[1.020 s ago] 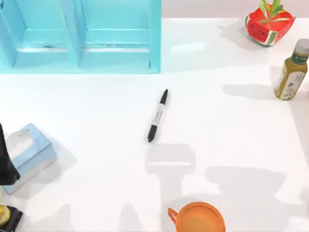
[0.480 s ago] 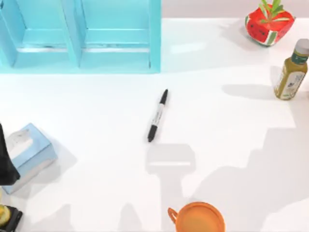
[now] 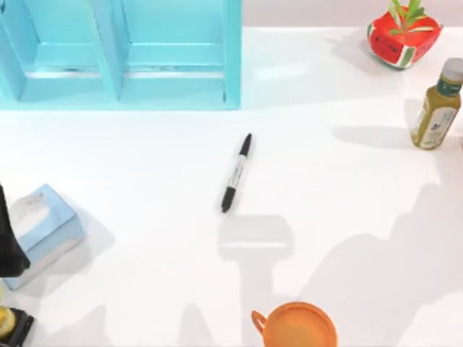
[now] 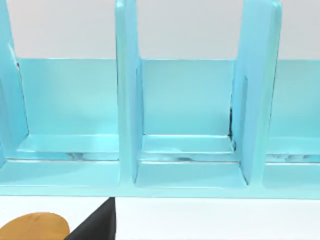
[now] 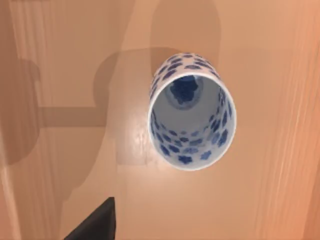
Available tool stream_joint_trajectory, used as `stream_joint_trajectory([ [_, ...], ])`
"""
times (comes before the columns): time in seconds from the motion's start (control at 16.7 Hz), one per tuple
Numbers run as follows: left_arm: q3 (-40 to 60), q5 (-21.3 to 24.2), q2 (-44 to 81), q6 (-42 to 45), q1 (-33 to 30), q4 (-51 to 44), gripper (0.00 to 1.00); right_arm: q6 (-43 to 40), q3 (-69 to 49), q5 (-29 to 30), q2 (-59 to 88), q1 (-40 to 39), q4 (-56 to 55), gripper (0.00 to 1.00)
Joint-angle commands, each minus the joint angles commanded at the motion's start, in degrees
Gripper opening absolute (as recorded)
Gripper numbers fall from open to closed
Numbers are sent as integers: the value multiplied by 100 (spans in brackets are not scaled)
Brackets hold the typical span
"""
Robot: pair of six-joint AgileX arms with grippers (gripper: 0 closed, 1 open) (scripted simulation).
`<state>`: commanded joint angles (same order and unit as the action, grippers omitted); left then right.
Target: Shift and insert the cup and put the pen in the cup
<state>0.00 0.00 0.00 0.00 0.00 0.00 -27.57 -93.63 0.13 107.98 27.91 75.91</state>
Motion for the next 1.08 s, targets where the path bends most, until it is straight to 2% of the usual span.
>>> stream_joint_trajectory([
  [0.24,0,0,0,0,0,0,100,14,326,-1,78,10,-373,100],
  [0.66,0,0,0,0,0,0,100,17,1564,1,391,12,-1952,100],
  [1.02,0,0,0,0,0,0,100,17,1729,1,437,13,-2153,100],
  [1.08,0,0,0,0,0,0,100,17,1729,1,437,13,-2153,92],
])
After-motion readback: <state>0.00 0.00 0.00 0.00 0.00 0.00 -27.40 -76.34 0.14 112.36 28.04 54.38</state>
